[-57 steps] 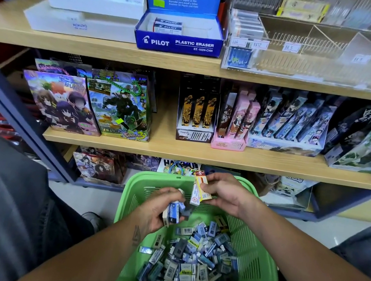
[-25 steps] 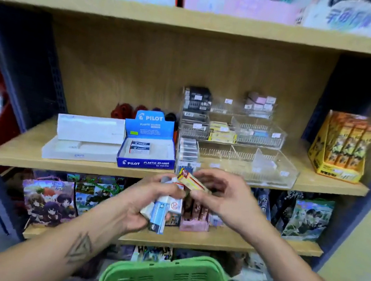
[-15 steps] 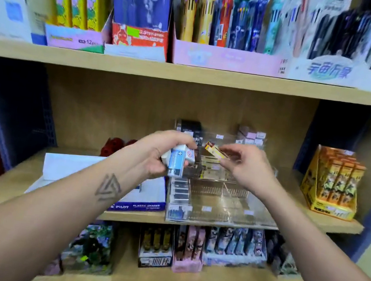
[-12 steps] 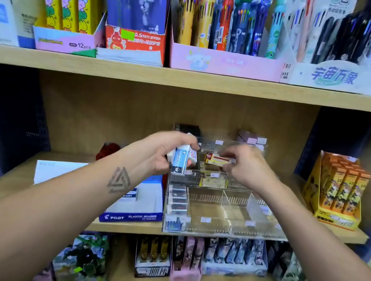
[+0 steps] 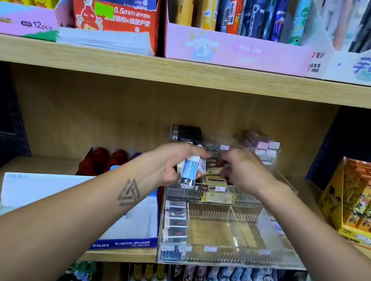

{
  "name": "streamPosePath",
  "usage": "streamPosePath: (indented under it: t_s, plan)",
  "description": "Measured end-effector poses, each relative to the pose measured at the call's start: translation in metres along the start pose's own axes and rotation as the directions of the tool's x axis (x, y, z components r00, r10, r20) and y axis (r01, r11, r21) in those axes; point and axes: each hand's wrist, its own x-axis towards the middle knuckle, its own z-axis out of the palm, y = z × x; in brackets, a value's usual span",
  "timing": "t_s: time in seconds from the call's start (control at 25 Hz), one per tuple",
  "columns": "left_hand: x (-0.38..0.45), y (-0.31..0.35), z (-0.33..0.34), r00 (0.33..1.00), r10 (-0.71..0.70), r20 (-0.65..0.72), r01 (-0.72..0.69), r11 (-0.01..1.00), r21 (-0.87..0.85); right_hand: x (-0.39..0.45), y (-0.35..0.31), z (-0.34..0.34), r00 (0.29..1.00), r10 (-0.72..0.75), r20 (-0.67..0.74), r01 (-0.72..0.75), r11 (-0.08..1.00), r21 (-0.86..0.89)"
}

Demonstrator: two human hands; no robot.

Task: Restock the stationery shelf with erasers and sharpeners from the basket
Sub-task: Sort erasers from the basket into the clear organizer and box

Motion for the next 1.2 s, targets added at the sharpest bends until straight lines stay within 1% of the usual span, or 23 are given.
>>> streamPosePath:
  t_s: [0.16, 0.24, 0.4, 0.6, 0.68, 0.76, 0.88, 1.12, 1.2]
  plan:
    - [0.003, -0.003, -0.008, 0.999, 0.017, 0.031, -0.015, 0.997, -0.076, 0.002, 0.003, 0.001, 0.999, -0.029, -0.019, 0.028, 0.998, -0.052]
    - [0.002, -0.003, -0.011, 0.999, 0.015, 0.038, -0.011, 0.995, -0.103, 0.004, 0.006, -0.004, 1.000, -0.004, -0.002, 0.004, 1.000, -0.005]
    - [0.002, -0.004, -0.011, 1.000, 0.015, 0.021, -0.012, 0.990, -0.141, 0.004, 0.007, -0.007, 1.000, 0.014, -0.016, -0.012, 0.997, 0.074]
    - [-0.002, -0.003, -0.011, 1.000, 0.017, 0.016, -0.014, 0.988, -0.154, 0.003, 0.007, -0.011, 1.000, -0.013, 0.008, 0.013, 0.998, 0.059]
    - [-0.005, -0.001, -0.013, 1.000, 0.024, 0.000, -0.023, 0.986, -0.167, 0.003, 0.005, -0.015, 1.000, -0.002, -0.017, 0.003, 0.999, 0.042]
    - [-0.005, 0.002, -0.019, 0.998, 0.045, -0.044, -0.052, 0.982, -0.183, 0.005, 0.000, -0.017, 0.998, 0.028, -0.058, -0.023, 0.996, 0.088]
    - [-0.002, 0.003, -0.026, 0.994, 0.057, -0.098, -0.071, 0.987, -0.142, 0.005, -0.005, -0.014, 0.998, 0.047, -0.046, -0.038, 0.983, 0.180]
    - [-0.002, -0.006, -0.021, 0.991, 0.102, -0.086, -0.104, 0.994, -0.021, -0.001, -0.004, -0.010, 1.000, -0.005, -0.030, 0.007, 0.999, 0.050]
    - [-0.002, -0.006, -0.020, 0.989, 0.118, -0.087, -0.119, 0.993, -0.005, 0.004, -0.001, -0.009, 1.000, -0.001, -0.014, 0.002, 0.999, 0.038]
